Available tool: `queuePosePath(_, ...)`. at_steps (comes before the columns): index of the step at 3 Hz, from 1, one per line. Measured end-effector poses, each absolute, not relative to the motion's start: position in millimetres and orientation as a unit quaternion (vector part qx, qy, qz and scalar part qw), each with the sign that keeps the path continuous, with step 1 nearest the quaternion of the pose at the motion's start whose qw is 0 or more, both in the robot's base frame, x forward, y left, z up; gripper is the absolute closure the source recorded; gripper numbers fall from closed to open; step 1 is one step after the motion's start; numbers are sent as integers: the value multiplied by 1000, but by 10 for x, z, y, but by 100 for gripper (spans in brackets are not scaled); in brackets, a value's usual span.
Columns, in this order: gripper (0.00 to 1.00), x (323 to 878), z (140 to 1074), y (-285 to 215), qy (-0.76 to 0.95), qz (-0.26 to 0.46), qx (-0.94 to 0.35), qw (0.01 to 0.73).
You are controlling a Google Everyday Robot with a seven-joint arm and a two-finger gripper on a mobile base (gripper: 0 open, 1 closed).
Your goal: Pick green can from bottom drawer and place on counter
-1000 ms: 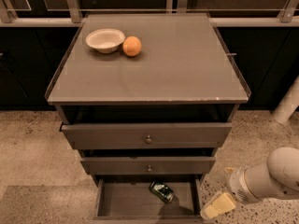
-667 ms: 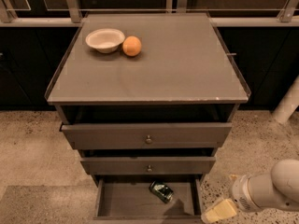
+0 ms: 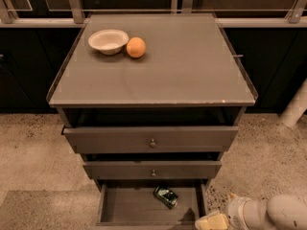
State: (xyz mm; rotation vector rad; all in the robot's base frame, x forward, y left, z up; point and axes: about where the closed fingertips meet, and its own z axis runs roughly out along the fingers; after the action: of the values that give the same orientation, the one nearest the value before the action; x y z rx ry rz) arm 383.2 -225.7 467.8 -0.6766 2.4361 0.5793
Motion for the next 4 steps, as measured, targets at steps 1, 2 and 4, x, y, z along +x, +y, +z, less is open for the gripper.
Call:
queuePosePath(1, 0, 4140, 4348, -2146, 885, 258, -236, 309)
queuePosePath(2, 0, 4123, 4028, -2040, 883, 284, -218, 304)
queuePosePath(4, 0, 4285, 3907, -2028, 880, 271, -217, 324)
